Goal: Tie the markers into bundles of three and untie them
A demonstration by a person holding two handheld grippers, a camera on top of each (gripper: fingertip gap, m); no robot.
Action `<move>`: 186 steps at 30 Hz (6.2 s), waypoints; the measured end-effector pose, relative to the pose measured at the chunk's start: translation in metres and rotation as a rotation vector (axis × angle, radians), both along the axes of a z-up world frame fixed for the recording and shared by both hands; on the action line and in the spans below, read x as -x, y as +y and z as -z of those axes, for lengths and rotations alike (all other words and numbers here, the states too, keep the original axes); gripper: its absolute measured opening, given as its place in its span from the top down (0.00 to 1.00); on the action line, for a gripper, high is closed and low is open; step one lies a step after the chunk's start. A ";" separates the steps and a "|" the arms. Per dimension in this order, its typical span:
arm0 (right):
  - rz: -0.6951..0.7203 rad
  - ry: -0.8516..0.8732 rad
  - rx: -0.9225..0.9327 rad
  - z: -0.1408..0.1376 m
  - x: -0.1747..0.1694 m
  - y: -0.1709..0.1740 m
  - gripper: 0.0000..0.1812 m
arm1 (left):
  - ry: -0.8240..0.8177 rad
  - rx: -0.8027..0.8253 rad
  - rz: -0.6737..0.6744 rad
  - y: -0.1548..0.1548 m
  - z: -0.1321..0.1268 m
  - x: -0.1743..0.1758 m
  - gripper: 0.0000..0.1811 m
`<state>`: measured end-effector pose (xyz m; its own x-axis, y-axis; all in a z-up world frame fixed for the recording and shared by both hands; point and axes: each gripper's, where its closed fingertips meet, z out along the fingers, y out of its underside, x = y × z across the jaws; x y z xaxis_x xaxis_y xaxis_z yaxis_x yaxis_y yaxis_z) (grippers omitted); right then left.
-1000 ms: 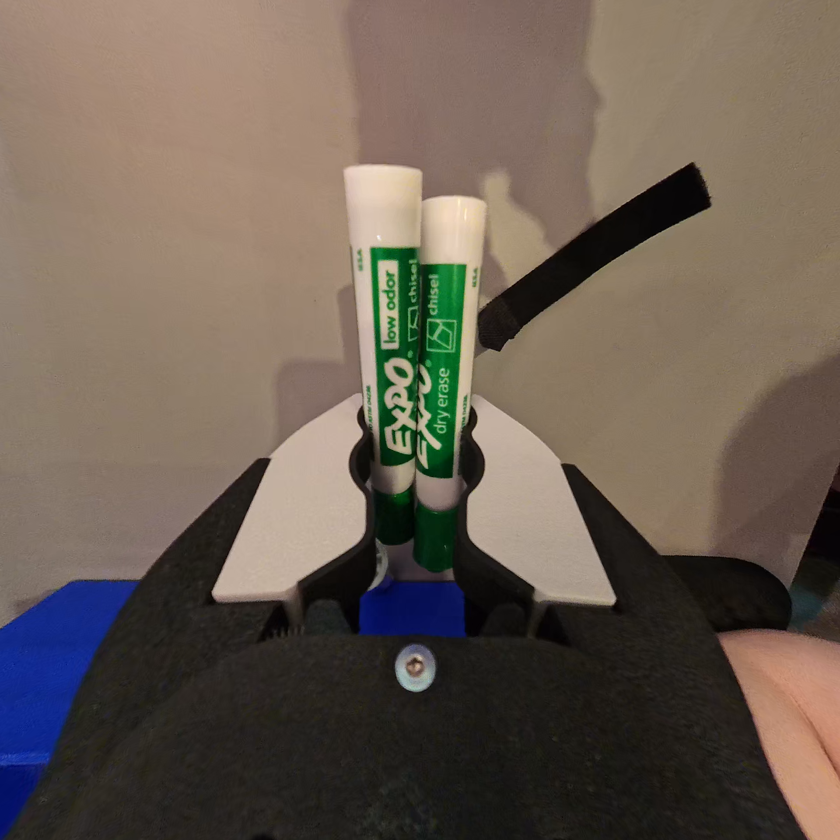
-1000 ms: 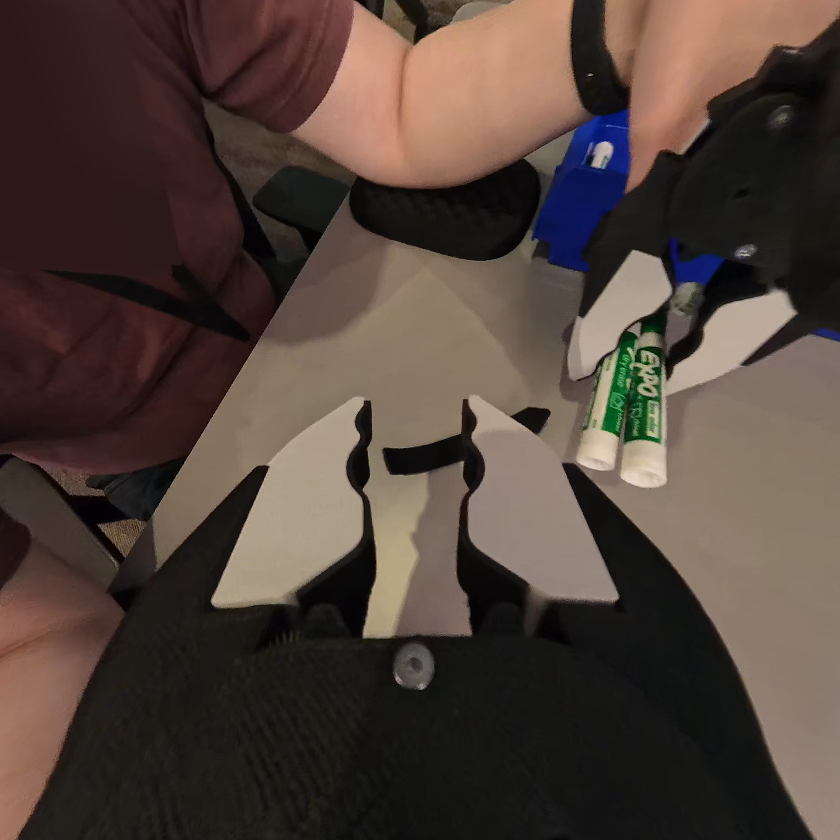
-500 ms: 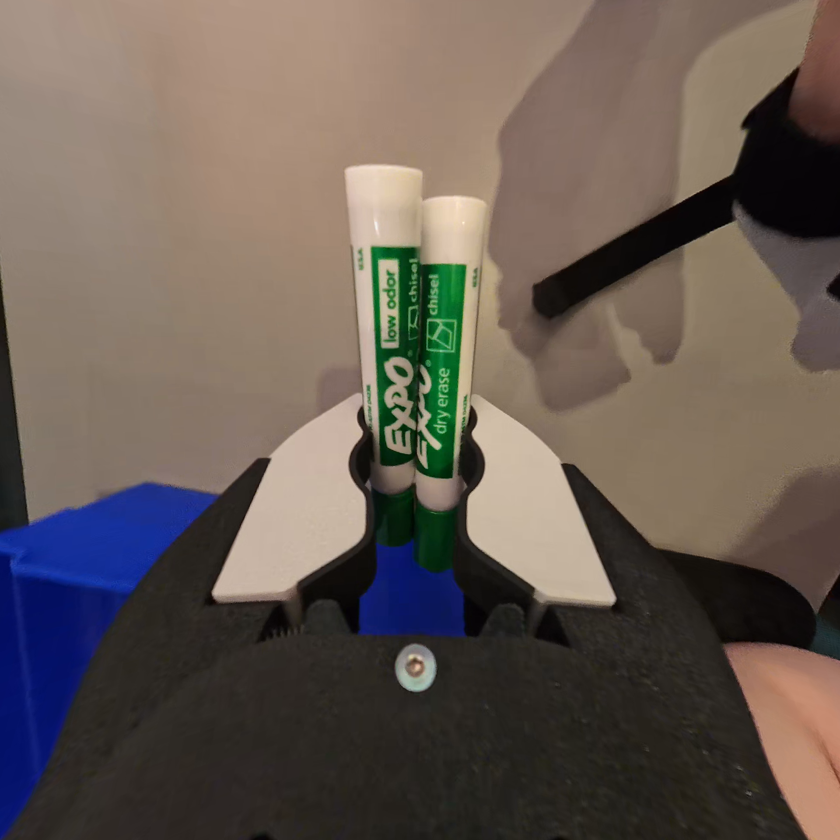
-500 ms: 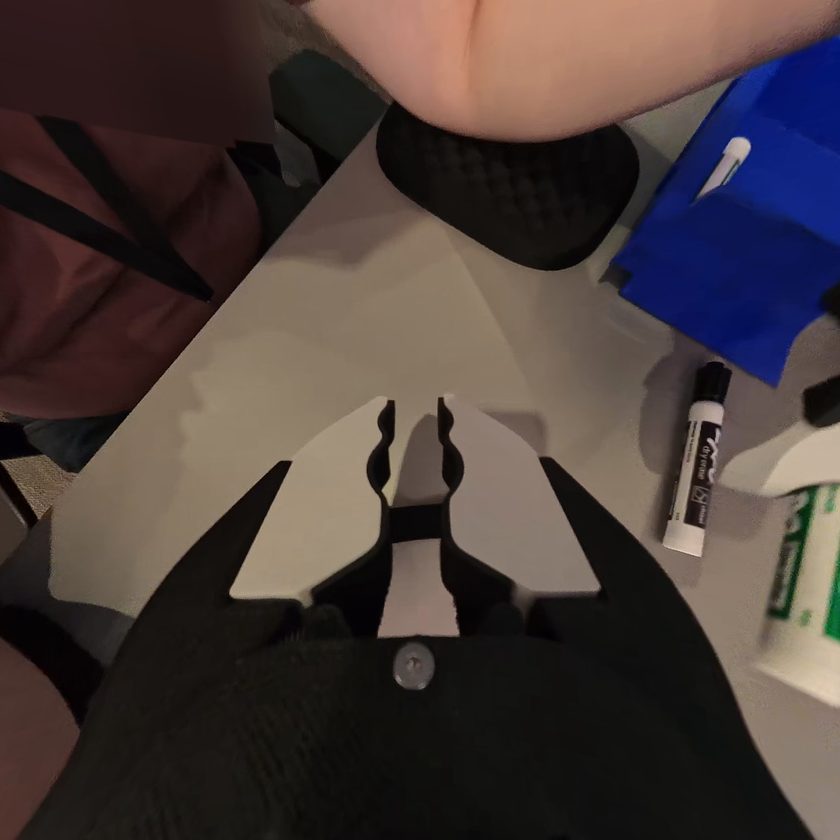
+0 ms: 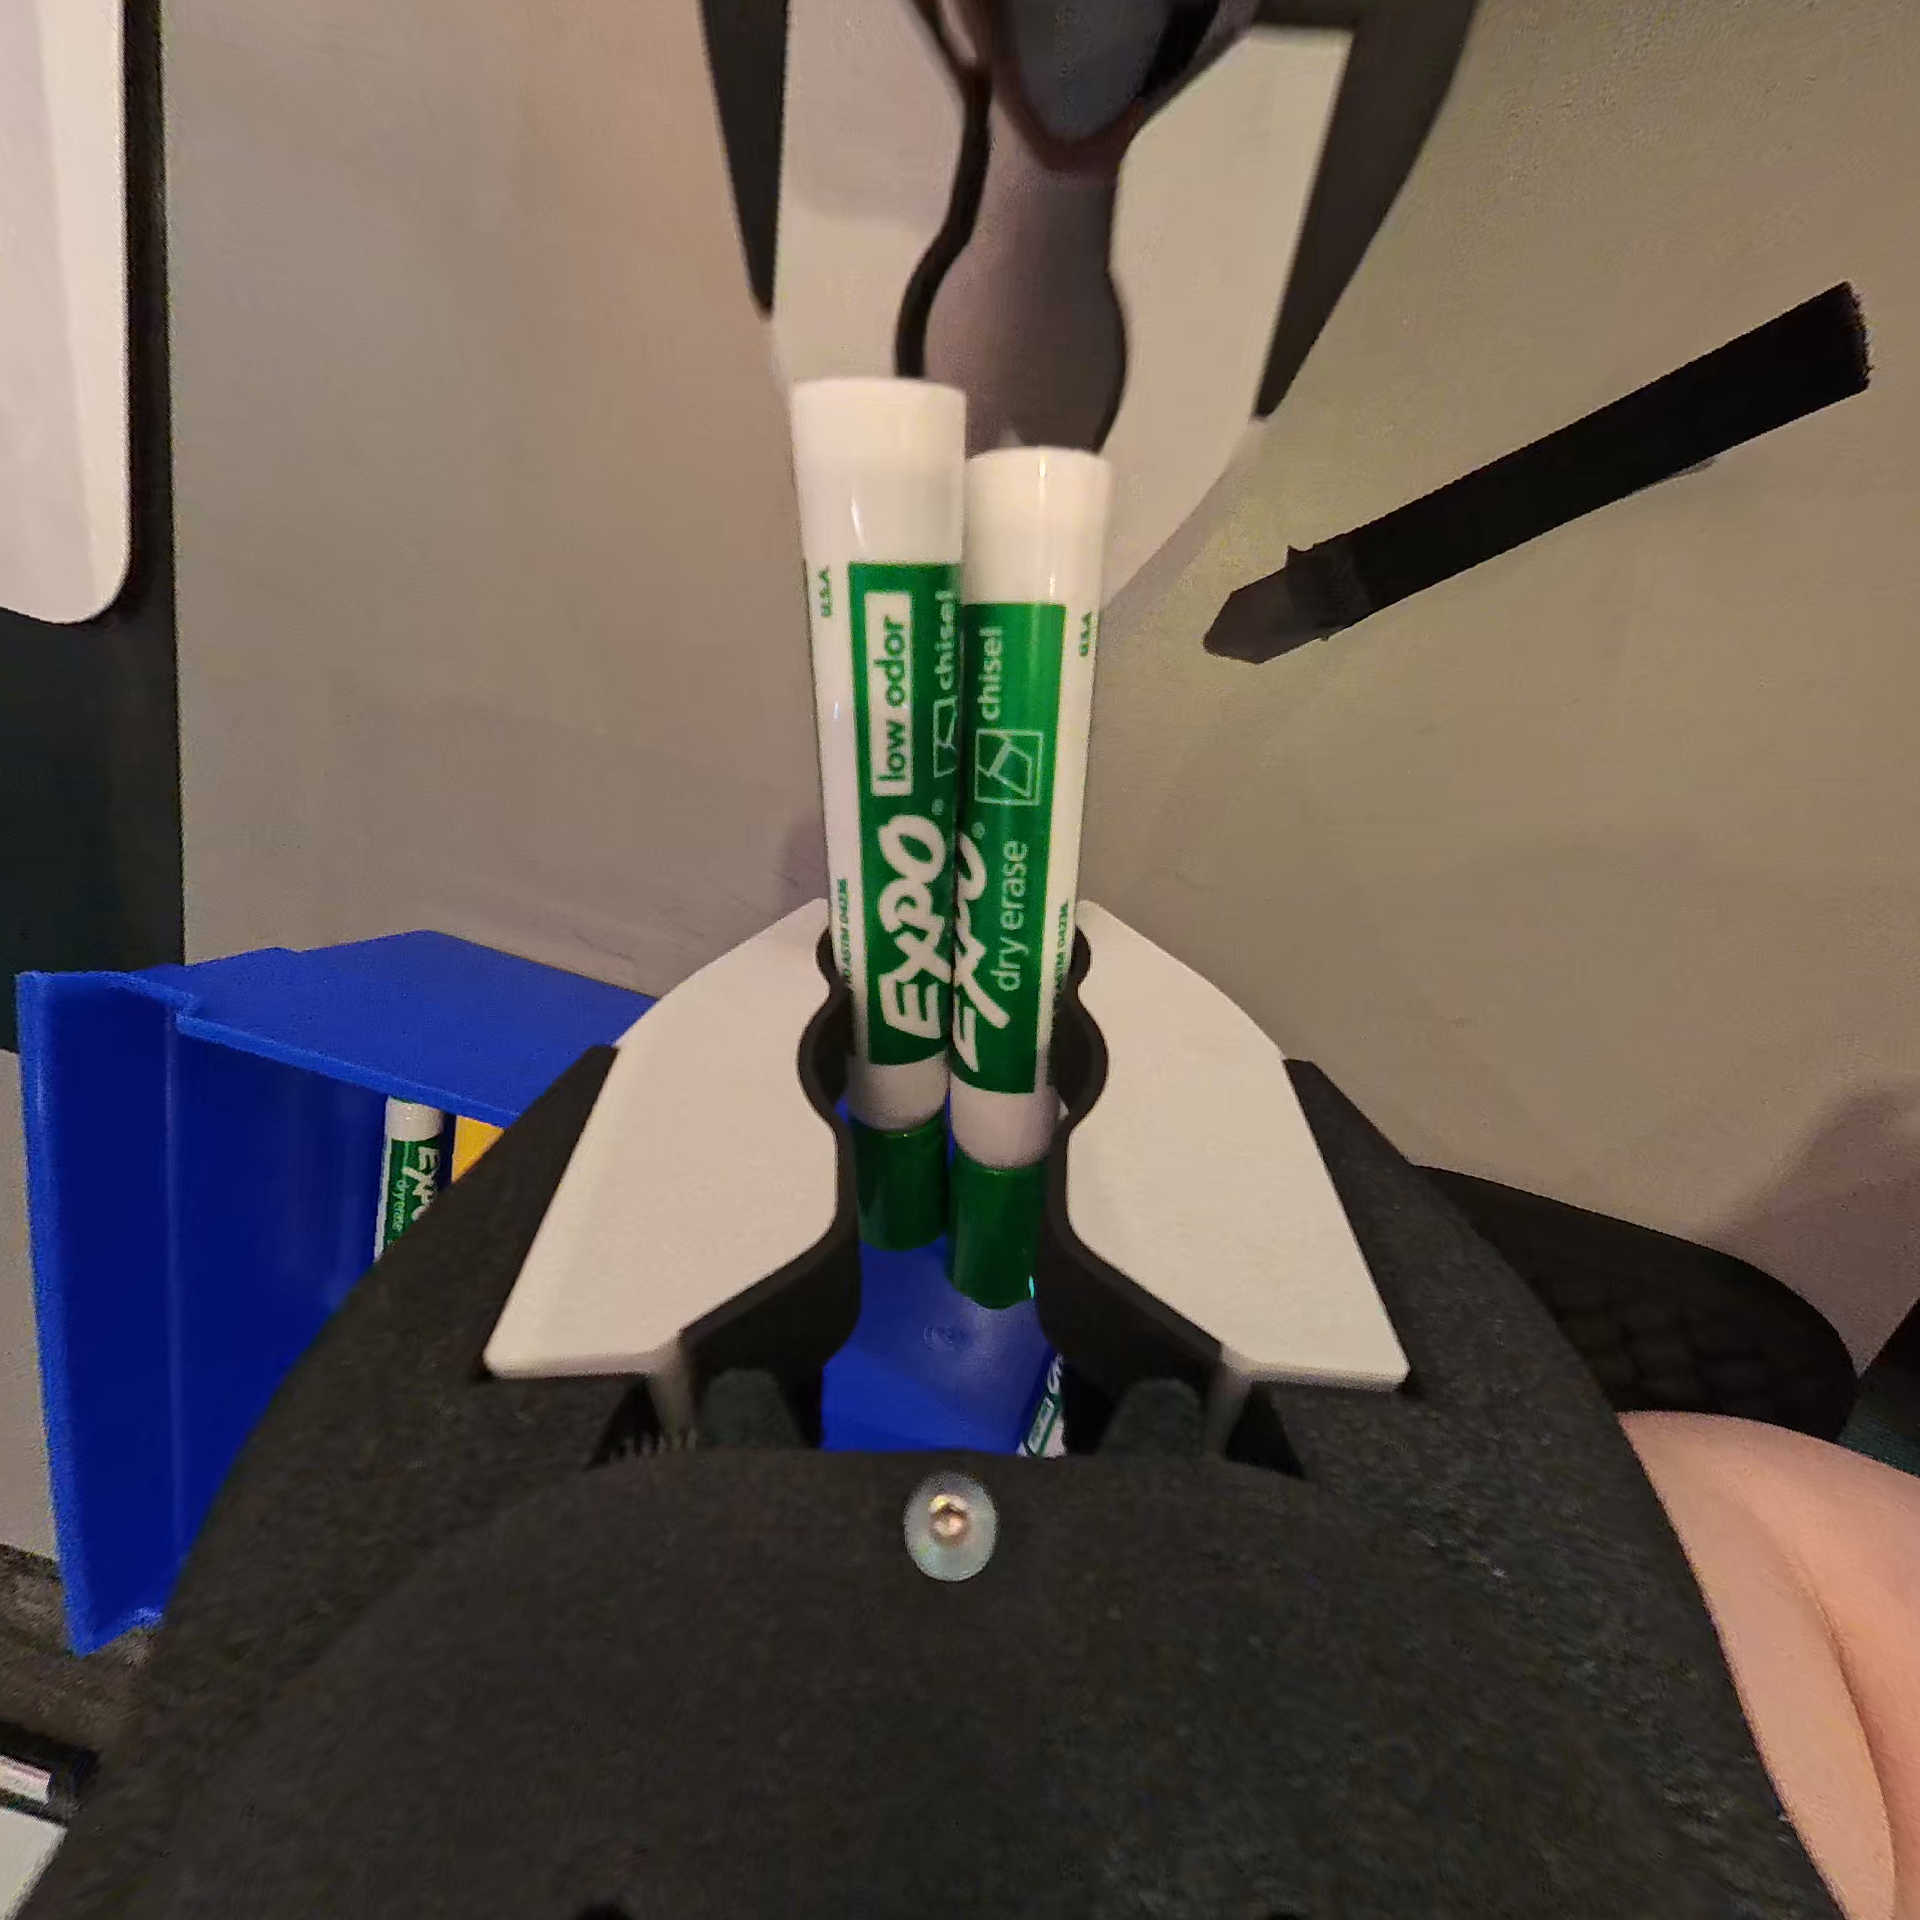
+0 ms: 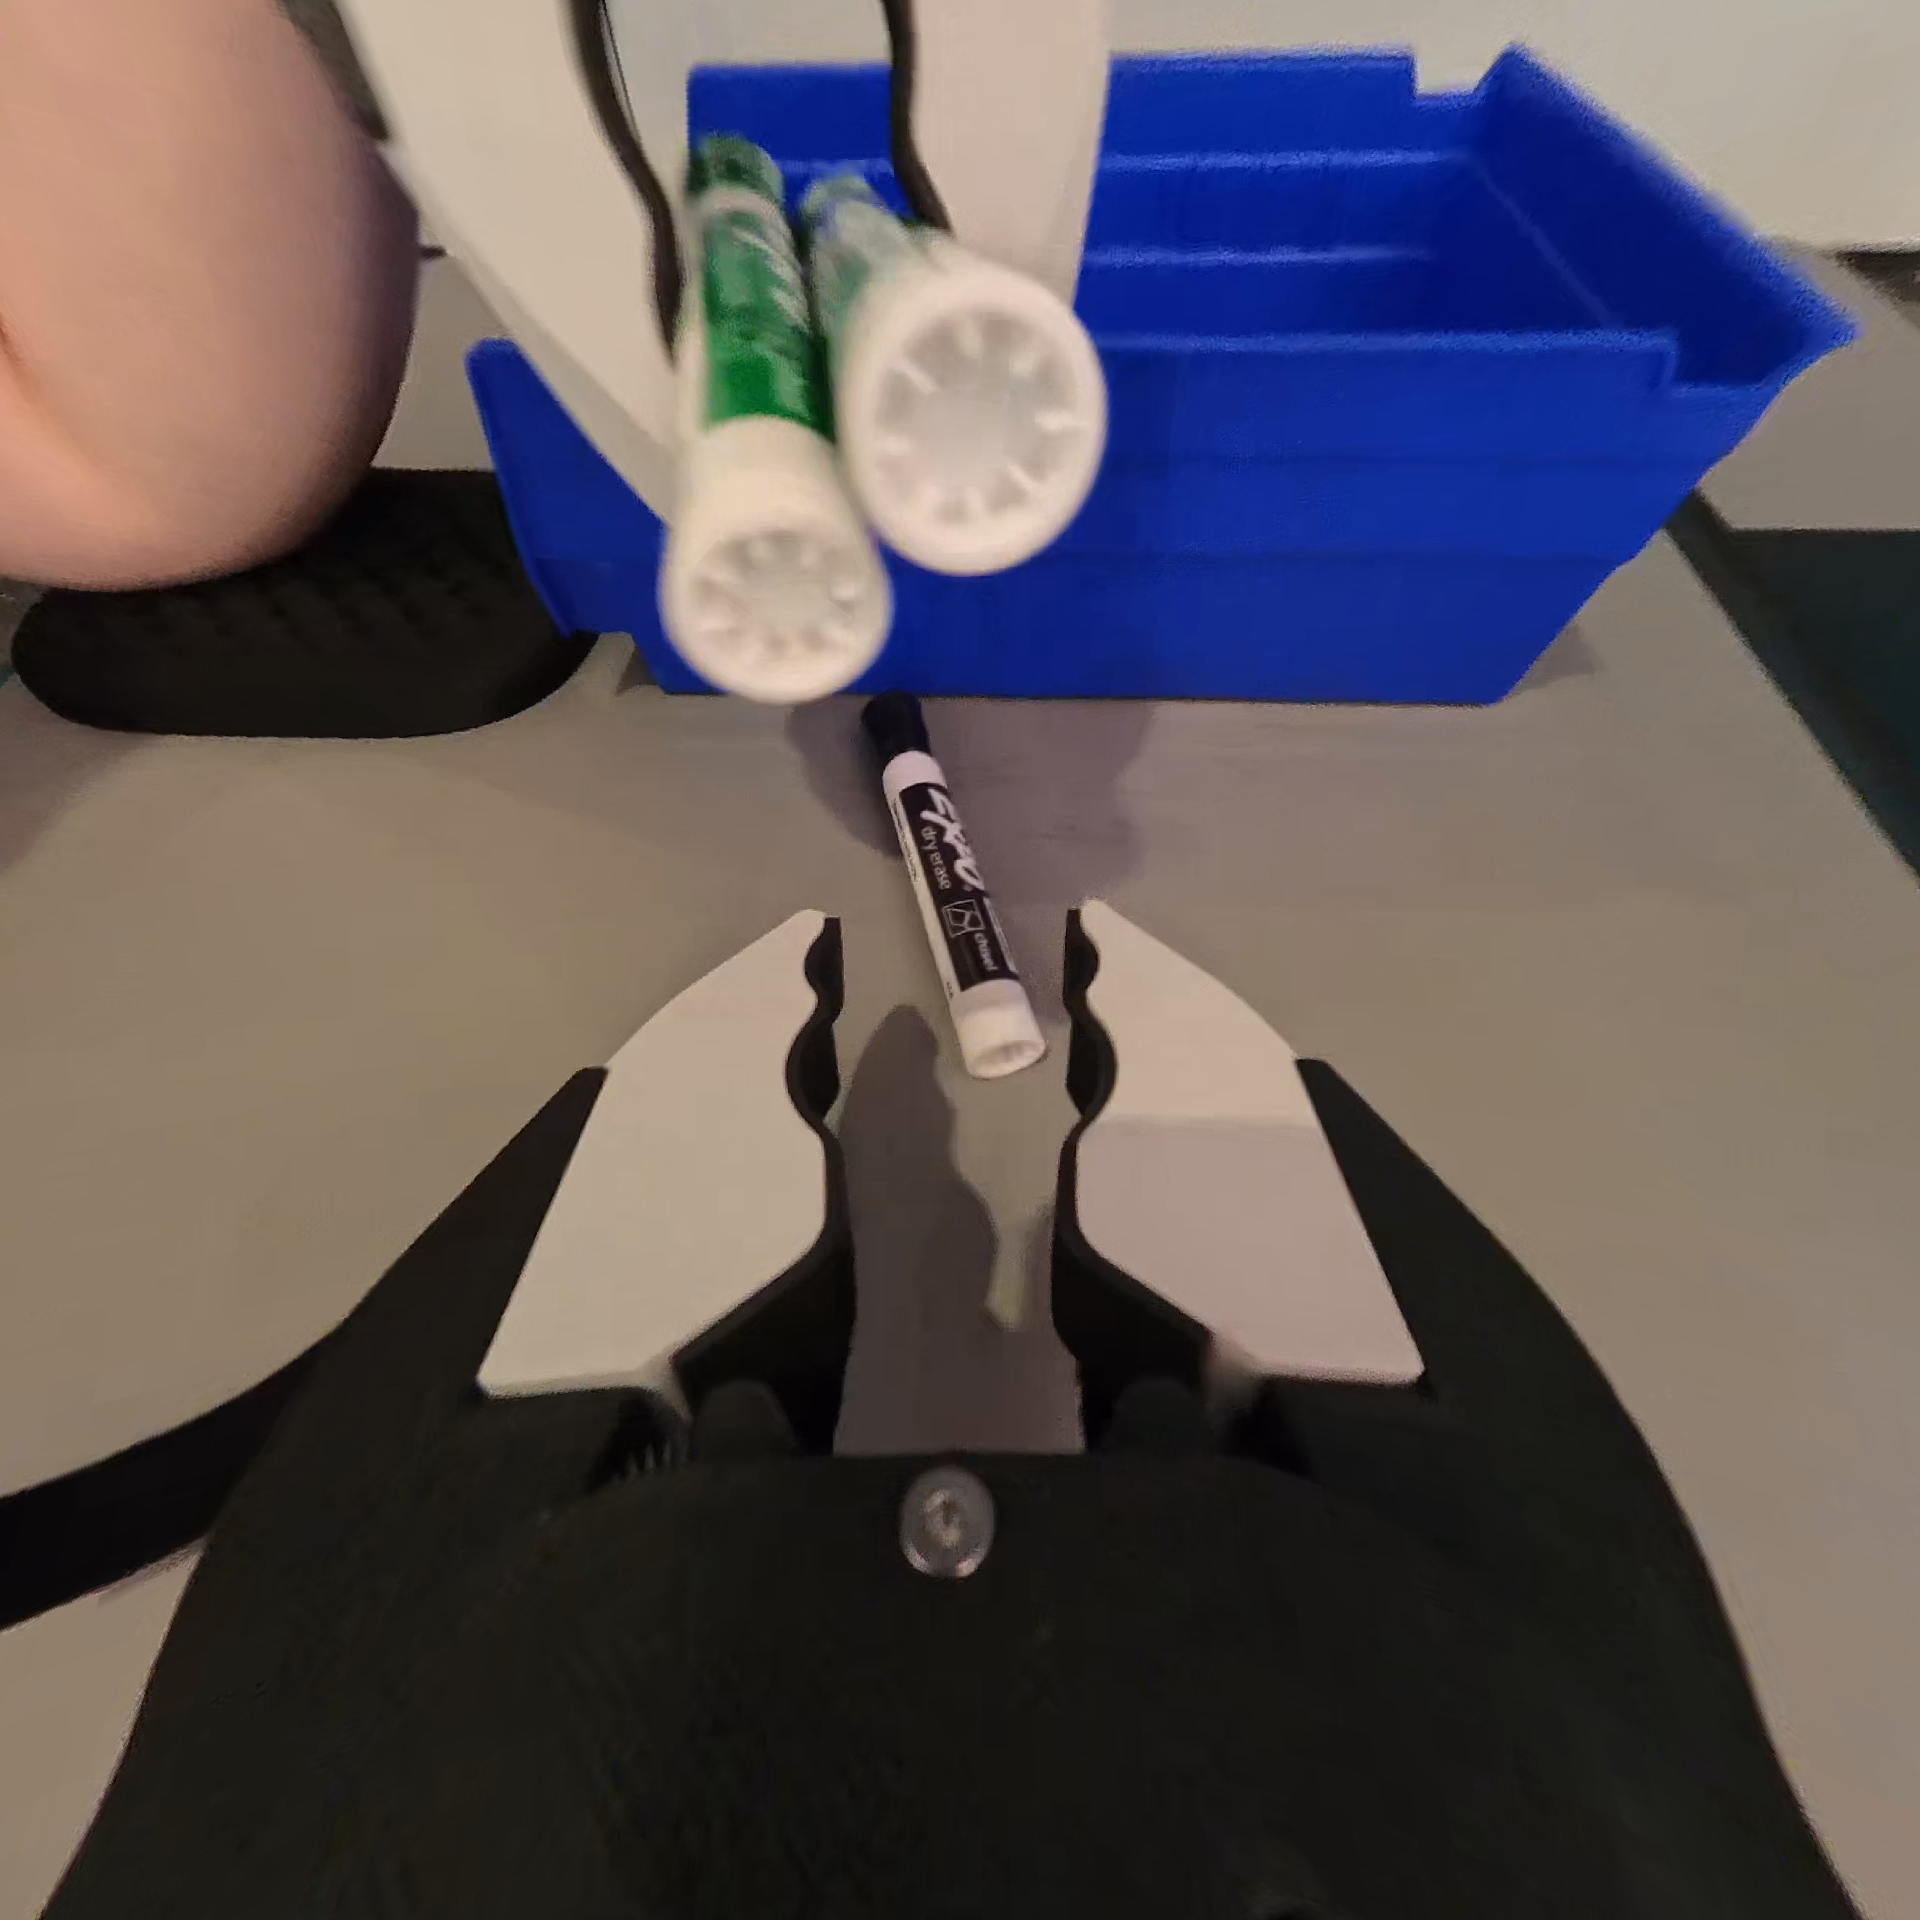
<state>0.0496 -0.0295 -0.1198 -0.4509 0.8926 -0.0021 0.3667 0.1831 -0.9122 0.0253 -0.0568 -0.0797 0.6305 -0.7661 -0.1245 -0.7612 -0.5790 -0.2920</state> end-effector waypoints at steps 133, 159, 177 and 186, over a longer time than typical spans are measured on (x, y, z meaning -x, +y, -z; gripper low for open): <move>0.340 0.475 -0.989 -0.127 -0.027 -0.028 0.98 | -0.011 0.152 0.106 -0.015 0.026 -0.015 0.80; 0.022 0.462 -1.113 -0.076 -0.017 -0.084 0.96 | -0.033 0.150 0.124 -0.021 0.020 -0.019 0.80; -0.090 0.506 -1.108 -0.077 -0.025 -0.109 0.98 | -0.051 0.147 0.140 -0.025 0.016 -0.021 0.80; -0.092 0.539 -1.038 -0.087 -0.028 -0.113 0.96 | -0.082 0.141 0.175 -0.028 0.012 -0.028 0.80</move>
<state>0.0773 -0.1427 -0.0329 -0.2340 0.3175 0.9189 -0.0748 0.9365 -0.3426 0.0529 -0.0845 -0.0915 0.4905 -0.8707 0.0375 -0.8303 -0.4799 -0.2832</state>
